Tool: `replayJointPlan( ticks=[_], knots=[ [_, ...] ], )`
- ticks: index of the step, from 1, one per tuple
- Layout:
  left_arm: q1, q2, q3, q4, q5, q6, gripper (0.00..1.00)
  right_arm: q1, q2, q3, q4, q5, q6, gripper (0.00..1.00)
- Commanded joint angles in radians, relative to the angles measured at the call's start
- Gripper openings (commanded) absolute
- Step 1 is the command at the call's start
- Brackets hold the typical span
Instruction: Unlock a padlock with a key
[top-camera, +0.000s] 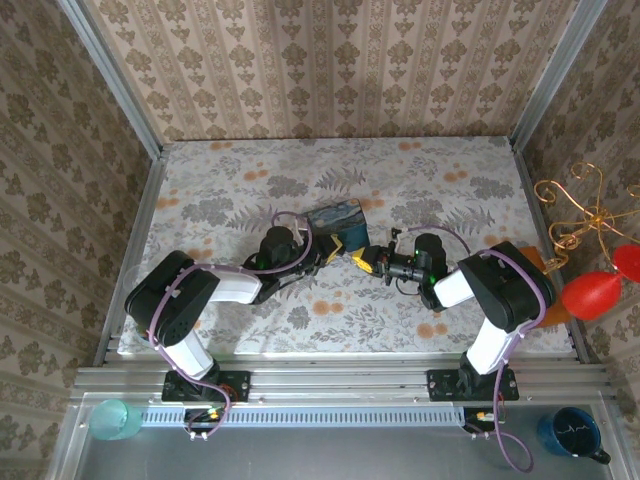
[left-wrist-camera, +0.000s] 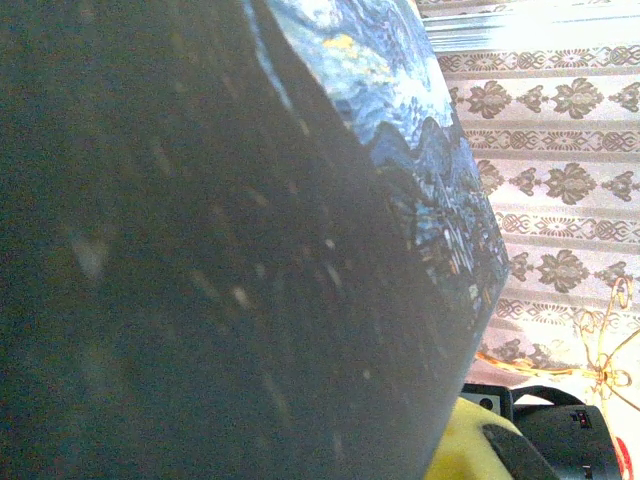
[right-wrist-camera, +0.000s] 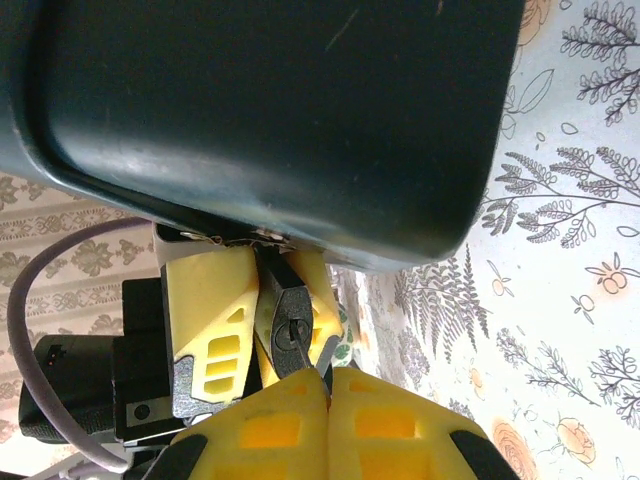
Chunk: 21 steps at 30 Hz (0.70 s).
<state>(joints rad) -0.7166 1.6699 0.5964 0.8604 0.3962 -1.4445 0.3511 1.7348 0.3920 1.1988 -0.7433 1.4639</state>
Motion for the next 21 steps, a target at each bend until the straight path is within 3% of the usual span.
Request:
replayJointPlan(
  ticks=[1, 21],
  knots=[
    [-0.05, -0.012, 0.058, 0.124, 0.13, 0.001, 0.0, -0.003, 0.03, -0.005, 0.042, 0.079, 0.017, 0.0],
    [-0.074, 0.008, 0.117, 0.121, 0.154, 0.007, 0.0, 0.0, 0.035, 0.023, 0.079, 0.061, 0.024, 0.0]
  ],
)
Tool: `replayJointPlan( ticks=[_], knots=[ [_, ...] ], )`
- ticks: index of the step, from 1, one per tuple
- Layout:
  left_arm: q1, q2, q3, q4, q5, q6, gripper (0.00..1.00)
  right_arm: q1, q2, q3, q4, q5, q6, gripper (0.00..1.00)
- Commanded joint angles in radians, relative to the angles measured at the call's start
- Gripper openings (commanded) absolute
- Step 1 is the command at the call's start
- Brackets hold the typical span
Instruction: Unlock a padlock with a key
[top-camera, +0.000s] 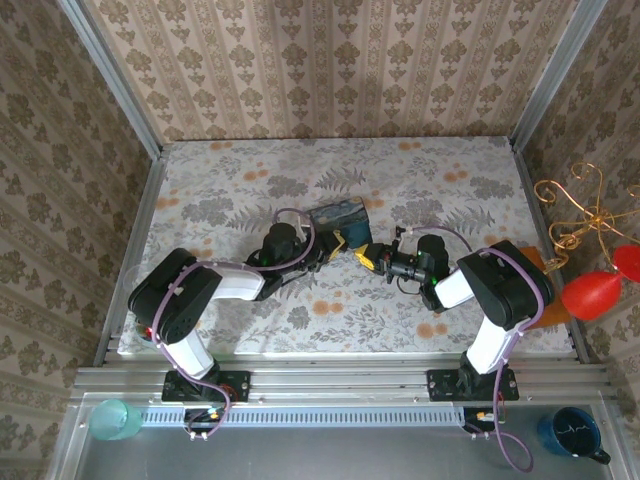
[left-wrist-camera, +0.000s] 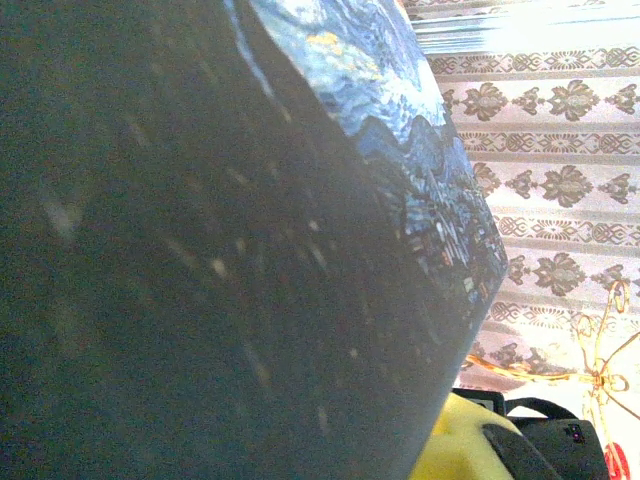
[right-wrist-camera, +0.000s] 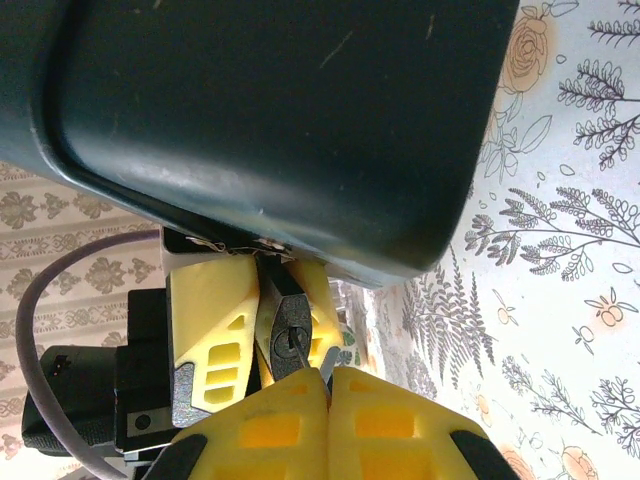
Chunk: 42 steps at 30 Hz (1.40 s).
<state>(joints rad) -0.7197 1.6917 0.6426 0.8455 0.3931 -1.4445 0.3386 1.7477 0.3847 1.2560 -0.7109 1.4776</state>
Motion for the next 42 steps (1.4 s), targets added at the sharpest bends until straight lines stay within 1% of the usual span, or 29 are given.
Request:
replayJointPlan(
  ticks=[1, 6, 12, 15, 21, 27, 35, 42],
  knots=[
    [-0.074, -0.012, 0.075, 0.137, 0.159, 0.008, 0.0, 0.011, 0.022, 0.034, 0.024, 0.025, 0.009, 0.0],
    [-0.082, -0.01, 0.073, 0.092, 0.165, 0.028, 0.01, 0.011, 0.009, 0.063, 0.011, -0.003, -0.003, 0.0],
    [-0.078, -0.007, 0.049, 0.049, 0.136, 0.057, 0.08, 0.029, -0.031, 0.064, -0.079, -0.002, -0.053, 0.0],
    [-0.071, 0.007, 0.048, 0.047, 0.129, 0.075, 0.1, 0.04, -0.045, 0.05, -0.1, -0.002, -0.075, 0.0],
    [-0.049, 0.051, 0.033, 0.061, 0.12, 0.087, 0.13, 0.063, -0.049, 0.023, -0.08, 0.013, -0.074, 0.0],
    [-0.041, 0.045, 0.012, 0.017, 0.078, 0.12, 0.19, 0.077, -0.059, 0.0, -0.103, 0.029, -0.094, 0.0],
    [-0.03, 0.048, 0.005, -0.006, 0.067, 0.132, 0.24, 0.08, -0.055, -0.01, -0.102, 0.047, -0.101, 0.0],
    [-0.022, 0.051, 0.007, -0.015, 0.066, 0.142, 0.26, 0.08, -0.056, -0.012, -0.109, 0.047, -0.105, 0.0]
  ],
)
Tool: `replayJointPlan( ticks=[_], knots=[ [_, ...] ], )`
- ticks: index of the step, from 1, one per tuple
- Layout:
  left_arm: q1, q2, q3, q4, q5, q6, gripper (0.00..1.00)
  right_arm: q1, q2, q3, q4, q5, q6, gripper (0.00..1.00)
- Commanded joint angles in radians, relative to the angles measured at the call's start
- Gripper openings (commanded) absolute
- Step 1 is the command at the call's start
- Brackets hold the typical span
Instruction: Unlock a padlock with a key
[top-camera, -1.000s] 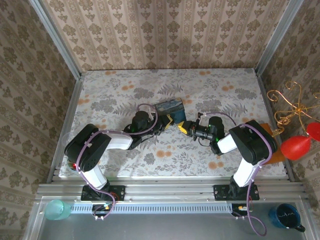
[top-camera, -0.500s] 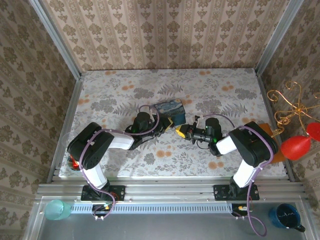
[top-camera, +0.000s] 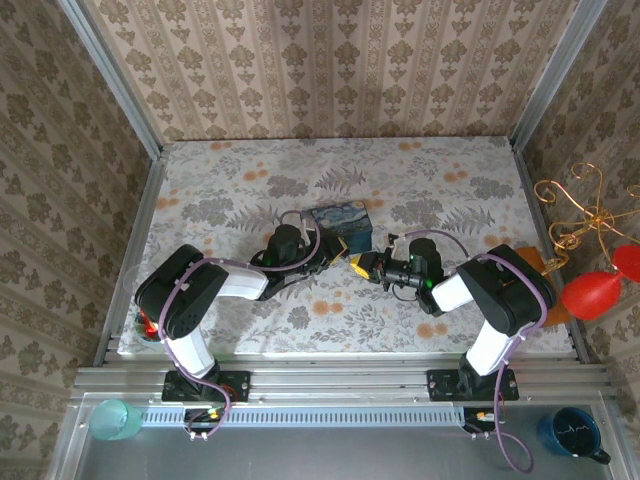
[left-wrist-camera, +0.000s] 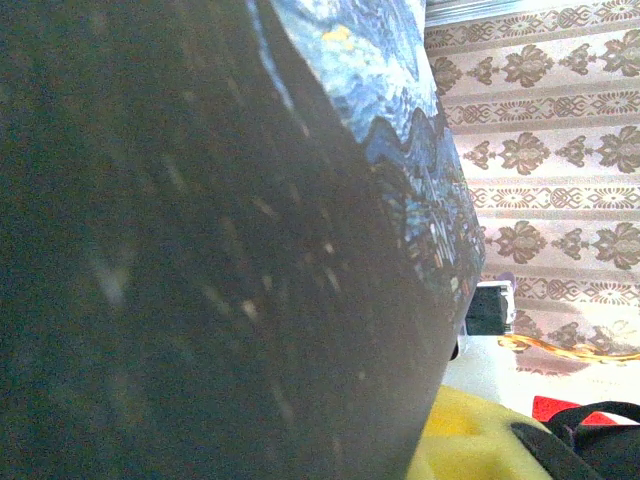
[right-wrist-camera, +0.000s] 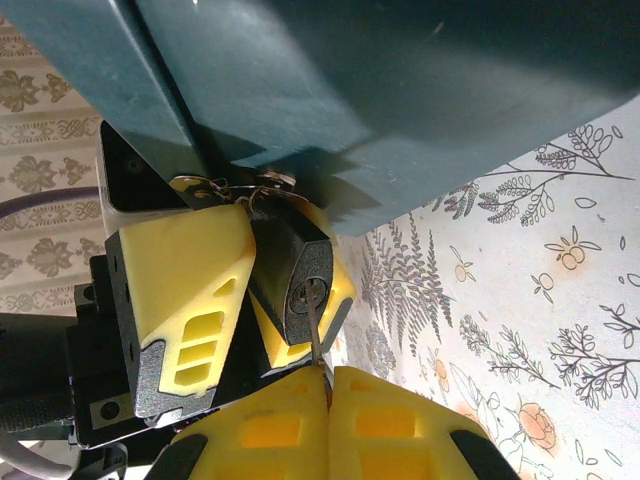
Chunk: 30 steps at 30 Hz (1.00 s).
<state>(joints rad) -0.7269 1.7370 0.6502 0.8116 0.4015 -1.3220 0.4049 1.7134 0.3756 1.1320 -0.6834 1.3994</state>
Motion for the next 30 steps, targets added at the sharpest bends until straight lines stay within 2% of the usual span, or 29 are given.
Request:
replayJointPlan(
  ticks=[1, 6, 10, 20, 30],
  knots=[
    [-0.014, 0.006, 0.0, 0.014, 0.057, 0.02, 0.26, 0.014, -0.021, -0.003, 0.014, 0.019, -0.027, 0.0],
    [-0.014, -0.002, 0.006, -0.026, 0.05, 0.038, 0.29, 0.018, -0.028, 0.0, 0.008, 0.017, -0.027, 0.0],
    [-0.013, -0.007, 0.0, -0.053, 0.032, 0.046, 0.28, 0.02, -0.037, 0.003, -0.007, 0.018, -0.034, 0.0],
    [-0.012, 0.002, 0.003, -0.05, 0.032, 0.048, 0.15, 0.009, -0.042, -0.007, -0.051, 0.024, -0.066, 0.0],
    [-0.011, -0.044, -0.03, -0.047, 0.057, 0.049, 0.09, -0.052, -0.001, -0.006, -0.043, -0.01, -0.083, 0.0]
  ],
)
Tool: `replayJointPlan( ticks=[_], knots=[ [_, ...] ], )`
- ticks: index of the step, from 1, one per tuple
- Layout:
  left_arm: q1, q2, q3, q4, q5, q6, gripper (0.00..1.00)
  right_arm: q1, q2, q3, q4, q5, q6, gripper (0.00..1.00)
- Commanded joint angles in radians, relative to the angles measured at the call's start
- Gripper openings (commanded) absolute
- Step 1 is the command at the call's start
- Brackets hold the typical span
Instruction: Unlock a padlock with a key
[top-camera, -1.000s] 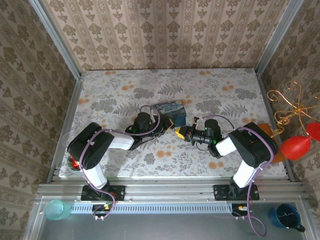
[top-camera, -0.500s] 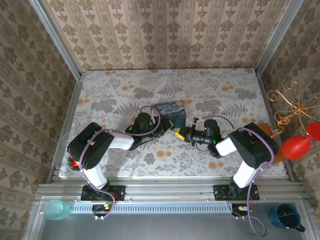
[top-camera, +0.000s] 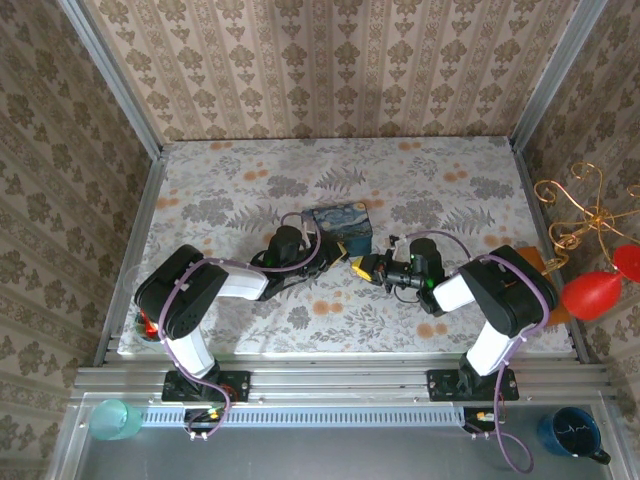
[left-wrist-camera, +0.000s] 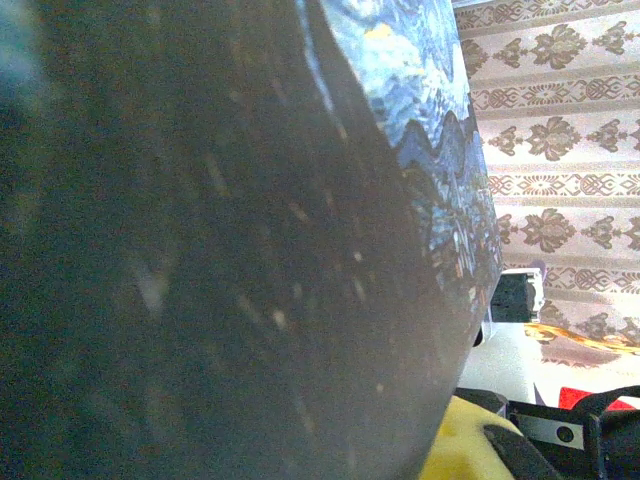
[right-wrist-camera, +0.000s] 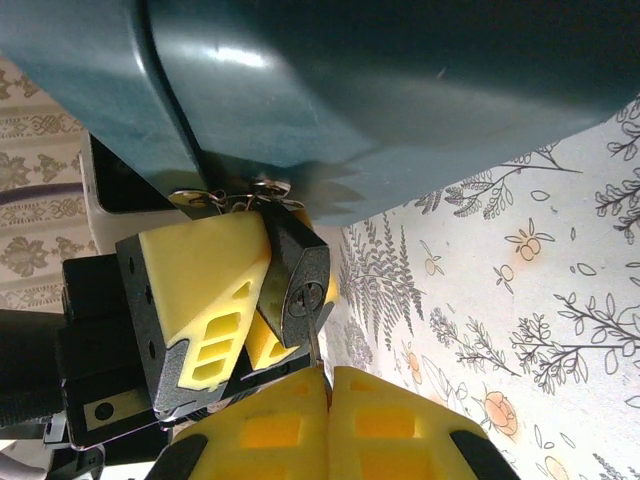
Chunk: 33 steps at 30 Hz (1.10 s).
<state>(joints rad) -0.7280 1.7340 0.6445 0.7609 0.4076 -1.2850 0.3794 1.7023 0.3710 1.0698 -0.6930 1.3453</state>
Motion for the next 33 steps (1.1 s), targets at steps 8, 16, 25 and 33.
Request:
replayJointPlan(
  ticks=[8, 16, 25, 33],
  knots=[
    [-0.019, -0.085, -0.014, -0.023, 0.069, 0.017, 0.07, -0.043, 0.031, 0.011, 0.018, -0.012, -0.036, 0.0],
    [-0.045, -0.084, 0.003, 0.023, 0.068, -0.024, 0.07, -0.031, 0.034, 0.029, 0.02, -0.008, -0.031, 0.0],
    [-0.075, -0.067, -0.001, 0.158, 0.059, -0.132, 0.05, -0.03, 0.036, 0.025, 0.047, 0.02, -0.011, 0.0],
    [-0.087, -0.092, -0.02, 0.203, 0.045, -0.174, 0.03, -0.036, 0.074, 0.049, 0.139, 0.018, 0.046, 0.0]
  ],
)
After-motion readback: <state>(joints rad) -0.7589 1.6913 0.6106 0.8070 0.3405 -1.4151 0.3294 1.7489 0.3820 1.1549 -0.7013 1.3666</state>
